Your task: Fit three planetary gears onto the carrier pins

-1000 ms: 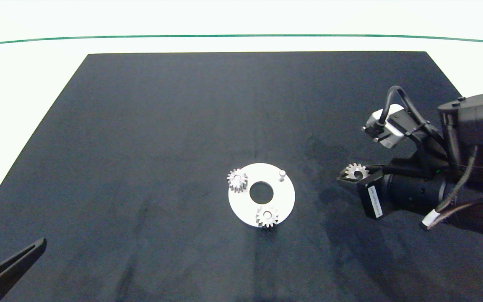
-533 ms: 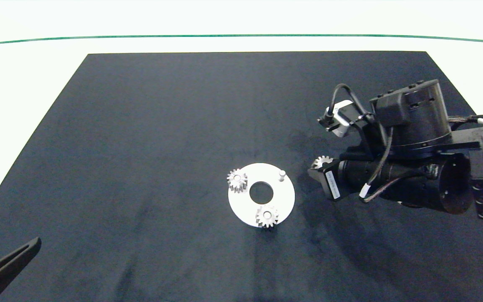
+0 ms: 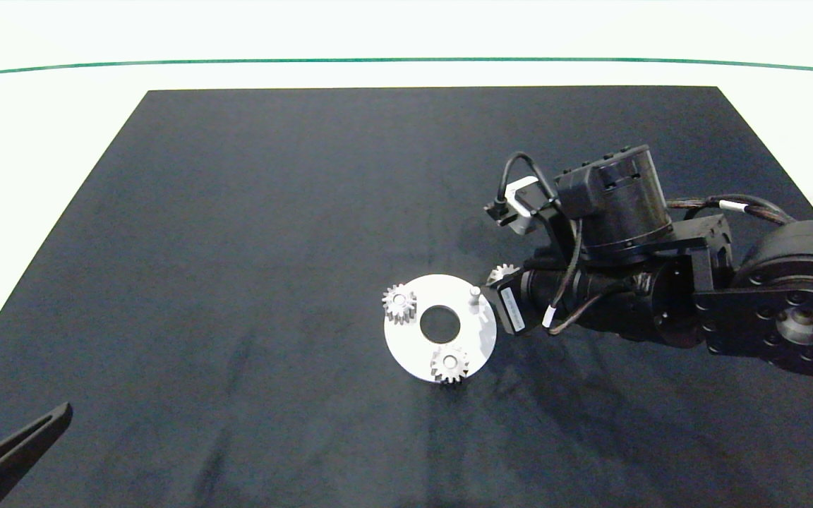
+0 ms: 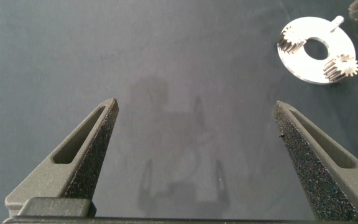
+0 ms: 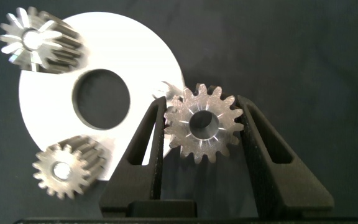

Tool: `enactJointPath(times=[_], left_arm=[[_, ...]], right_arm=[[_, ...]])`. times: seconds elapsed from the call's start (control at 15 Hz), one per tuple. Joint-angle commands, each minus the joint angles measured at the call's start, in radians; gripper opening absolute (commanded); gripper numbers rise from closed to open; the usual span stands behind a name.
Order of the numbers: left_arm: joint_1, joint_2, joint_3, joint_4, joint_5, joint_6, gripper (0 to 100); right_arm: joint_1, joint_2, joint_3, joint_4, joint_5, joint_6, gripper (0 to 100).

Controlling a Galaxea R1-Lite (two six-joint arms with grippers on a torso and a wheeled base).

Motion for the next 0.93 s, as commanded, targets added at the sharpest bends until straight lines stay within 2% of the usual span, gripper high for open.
enactJointPath(times=[0.07, 0.93], left_arm=[[0.0, 0.002, 0.001, 0.0, 0.002, 0.0, 100], [0.0, -0.003, 0.009, 0.008, 0.002, 0.0, 100]], right_arm=[[0.013, 0.026, -0.023, -0.002, -0.002, 0.0, 28], [0.042, 0.078, -0.063, -0.005, -0.003, 0.009, 28]])
